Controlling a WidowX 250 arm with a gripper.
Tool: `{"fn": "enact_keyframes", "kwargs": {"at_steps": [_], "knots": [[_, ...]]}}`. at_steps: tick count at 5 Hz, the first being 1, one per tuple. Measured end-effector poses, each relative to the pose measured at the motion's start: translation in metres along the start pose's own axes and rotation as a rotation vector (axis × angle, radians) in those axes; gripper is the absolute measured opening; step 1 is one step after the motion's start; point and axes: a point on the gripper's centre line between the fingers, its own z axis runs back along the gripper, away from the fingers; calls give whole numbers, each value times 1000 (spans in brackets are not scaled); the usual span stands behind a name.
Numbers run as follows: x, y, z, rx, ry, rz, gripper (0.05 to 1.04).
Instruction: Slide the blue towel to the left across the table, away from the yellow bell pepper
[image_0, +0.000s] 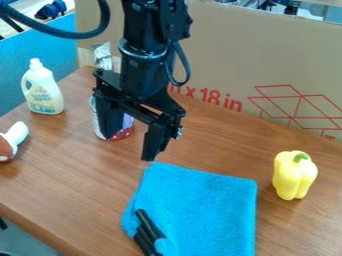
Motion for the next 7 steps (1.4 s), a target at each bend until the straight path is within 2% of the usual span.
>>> {"fn": "enact_keyframes", "kwargs": {"at_steps": [1, 2, 3, 4, 5, 6, 7], "knots": [[-1, -2, -7, 2, 22, -3, 1001], [0, -29, -23, -46, 5, 48, 1001], [1, -51, -47, -52, 0, 17, 1001], [1, -73, -69, -109, 18, 0, 1001], [2, -94, -88, -112, 63, -6, 1001], [6, -112, -90, -126, 46, -13, 1001], [8, -111, -98, -93, 53, -3, 1001]]}}
